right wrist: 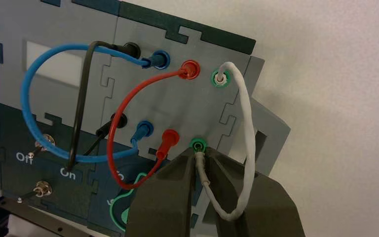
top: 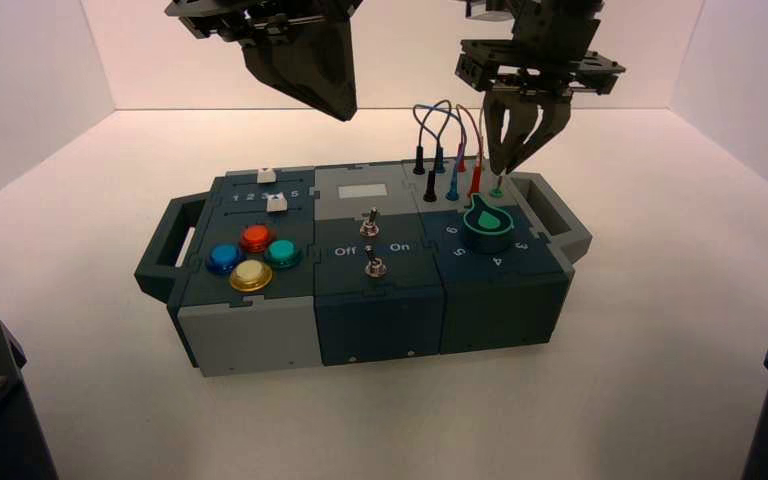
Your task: Insert the white wire.
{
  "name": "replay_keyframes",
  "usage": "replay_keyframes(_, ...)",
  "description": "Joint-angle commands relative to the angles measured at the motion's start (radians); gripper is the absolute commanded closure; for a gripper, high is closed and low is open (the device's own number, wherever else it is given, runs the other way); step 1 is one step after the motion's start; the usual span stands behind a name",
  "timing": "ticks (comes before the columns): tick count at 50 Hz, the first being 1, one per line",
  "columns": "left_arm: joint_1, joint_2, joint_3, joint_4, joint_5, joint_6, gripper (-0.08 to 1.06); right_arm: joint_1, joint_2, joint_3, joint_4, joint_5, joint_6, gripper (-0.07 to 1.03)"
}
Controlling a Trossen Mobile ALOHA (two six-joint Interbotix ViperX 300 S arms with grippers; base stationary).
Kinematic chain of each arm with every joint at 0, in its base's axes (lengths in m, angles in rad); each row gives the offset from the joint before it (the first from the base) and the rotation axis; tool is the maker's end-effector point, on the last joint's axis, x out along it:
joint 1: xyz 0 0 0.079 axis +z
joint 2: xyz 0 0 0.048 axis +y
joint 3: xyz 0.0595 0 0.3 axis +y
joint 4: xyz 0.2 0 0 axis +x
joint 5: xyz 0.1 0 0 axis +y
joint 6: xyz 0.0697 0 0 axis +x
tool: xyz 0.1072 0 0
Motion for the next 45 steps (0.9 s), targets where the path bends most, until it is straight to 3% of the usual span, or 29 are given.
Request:
replay_keyframes(1, -0.003, -0.006, -0.029, 0.003, -0.002, 0.002, 1.01, 0.003, -0.008, -0.028, 0.005, -0.008, 0.005, 0.99)
replay_keyframes(45, -0.003, -0.006, -0.032, 0.003, 0.003, 0.018, 1.01, 0.006, 0.006, -0.025, 0.012, -0.015, 0.008, 0.99)
